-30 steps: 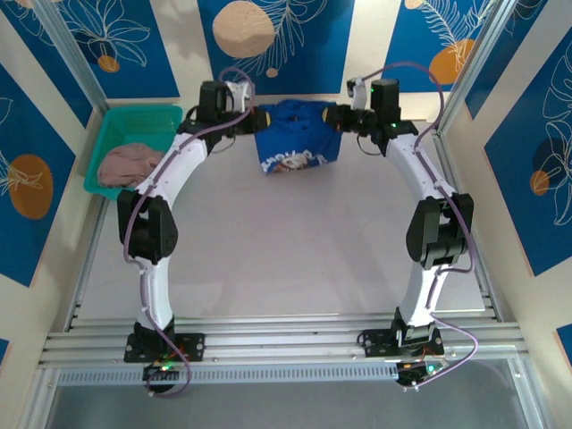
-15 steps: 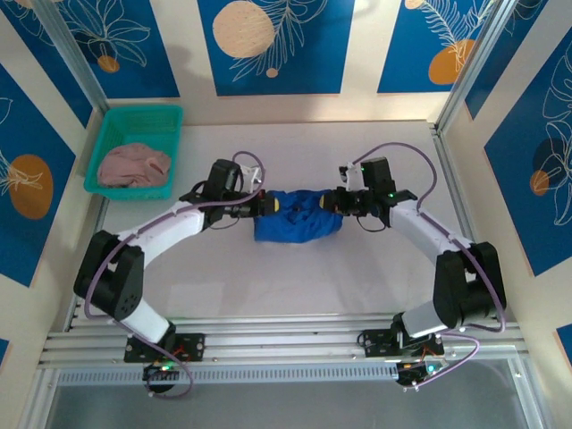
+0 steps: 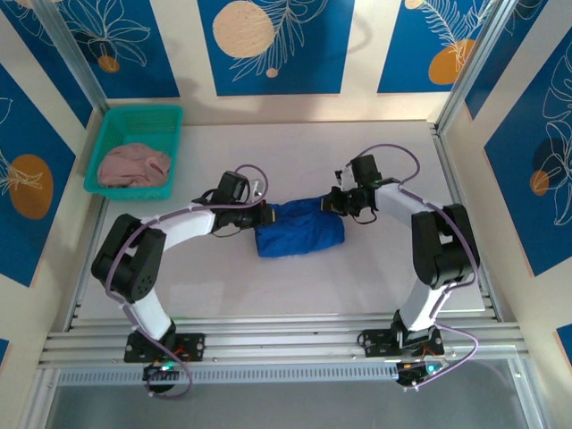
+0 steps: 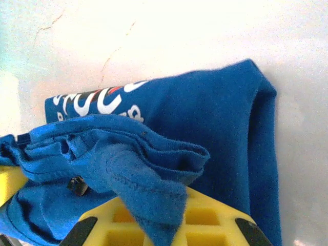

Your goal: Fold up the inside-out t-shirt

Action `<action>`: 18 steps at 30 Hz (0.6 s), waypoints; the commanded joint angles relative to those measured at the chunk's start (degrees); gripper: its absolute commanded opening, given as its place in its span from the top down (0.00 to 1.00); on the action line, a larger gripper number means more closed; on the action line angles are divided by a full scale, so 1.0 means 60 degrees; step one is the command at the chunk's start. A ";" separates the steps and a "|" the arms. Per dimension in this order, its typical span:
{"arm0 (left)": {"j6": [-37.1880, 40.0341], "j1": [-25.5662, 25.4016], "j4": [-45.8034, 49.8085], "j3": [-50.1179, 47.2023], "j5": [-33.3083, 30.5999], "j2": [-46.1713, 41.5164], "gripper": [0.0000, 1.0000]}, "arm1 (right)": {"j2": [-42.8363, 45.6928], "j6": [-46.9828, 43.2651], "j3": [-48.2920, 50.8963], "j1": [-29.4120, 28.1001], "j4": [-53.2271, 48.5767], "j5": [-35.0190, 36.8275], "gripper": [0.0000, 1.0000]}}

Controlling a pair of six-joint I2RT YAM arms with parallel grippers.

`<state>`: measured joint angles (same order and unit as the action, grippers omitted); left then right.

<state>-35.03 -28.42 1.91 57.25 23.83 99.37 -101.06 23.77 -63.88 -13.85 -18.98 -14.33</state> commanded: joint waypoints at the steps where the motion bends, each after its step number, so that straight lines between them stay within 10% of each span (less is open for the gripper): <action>1: 0.0175 0.0216 -0.0114 0.0086 -0.0309 0.0546 1.00 | -0.0598 -0.0513 -0.0719 0.0037 -0.0421 0.0042 0.98; 18: 0.0688 0.0533 0.0808 0.0686 -0.1616 0.1124 0.63 | -0.2589 -0.1791 -0.3889 0.0011 -0.2602 0.0701 0.56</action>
<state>-32.49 -26.02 2.59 60.71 18.11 107.92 -118.30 15.90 -84.33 -14.22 -30.00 -10.98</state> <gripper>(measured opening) 0.356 0.416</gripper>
